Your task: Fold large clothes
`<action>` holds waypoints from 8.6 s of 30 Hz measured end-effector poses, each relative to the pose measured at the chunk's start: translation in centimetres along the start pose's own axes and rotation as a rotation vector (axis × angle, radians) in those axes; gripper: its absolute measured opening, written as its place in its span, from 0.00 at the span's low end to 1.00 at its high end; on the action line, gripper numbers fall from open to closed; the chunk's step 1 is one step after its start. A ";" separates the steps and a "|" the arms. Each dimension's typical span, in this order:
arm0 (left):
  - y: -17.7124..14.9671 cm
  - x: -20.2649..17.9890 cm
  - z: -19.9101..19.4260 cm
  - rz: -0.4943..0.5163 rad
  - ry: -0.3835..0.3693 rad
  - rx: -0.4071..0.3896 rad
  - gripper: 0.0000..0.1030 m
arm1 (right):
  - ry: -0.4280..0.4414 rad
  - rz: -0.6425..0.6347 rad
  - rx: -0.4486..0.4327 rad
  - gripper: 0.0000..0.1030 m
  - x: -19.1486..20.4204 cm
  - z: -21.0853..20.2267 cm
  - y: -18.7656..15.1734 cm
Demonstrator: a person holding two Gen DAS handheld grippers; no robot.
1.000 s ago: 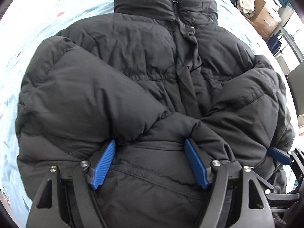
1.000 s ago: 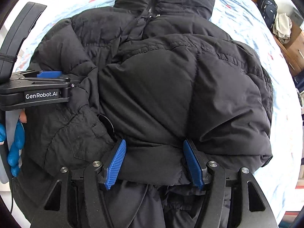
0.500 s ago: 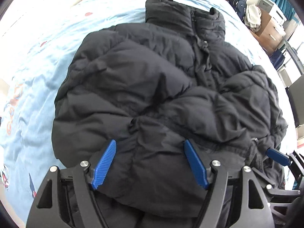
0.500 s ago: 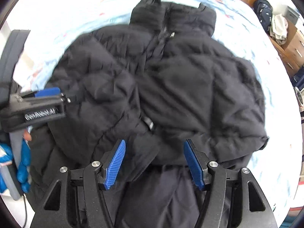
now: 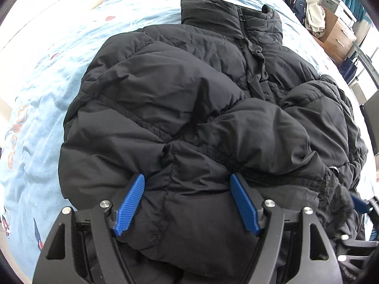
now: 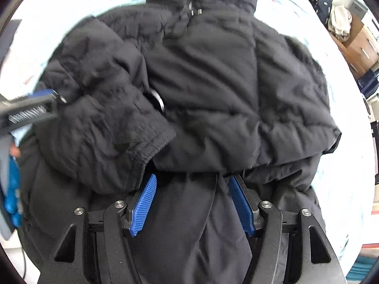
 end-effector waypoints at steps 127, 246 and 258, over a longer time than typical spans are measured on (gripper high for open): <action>7.2 4.9 -2.5 -0.170 -0.435 -0.101 0.19 | 0.248 0.388 -0.366 0.28 -20.0 3.2 9.0; -22.7 -2.0 -24.0 0.172 -0.061 -0.335 0.67 | 0.062 0.038 -0.253 0.71 -7.0 -11.0 -14.6; -27.6 -0.2 -30.6 0.187 -0.035 -0.438 0.73 | -0.006 0.168 -0.253 0.82 -9.7 -14.4 -24.2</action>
Point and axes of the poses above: each gripper's, at about its wrist camera, not at the fingertips, and z roughly the way its jaws point, x to its left, y to its top, the point moved 8 cm from there along z, roughly the way its jaws point, and after that the axes turned 5 degrees about -z, right-handed, at the moved point
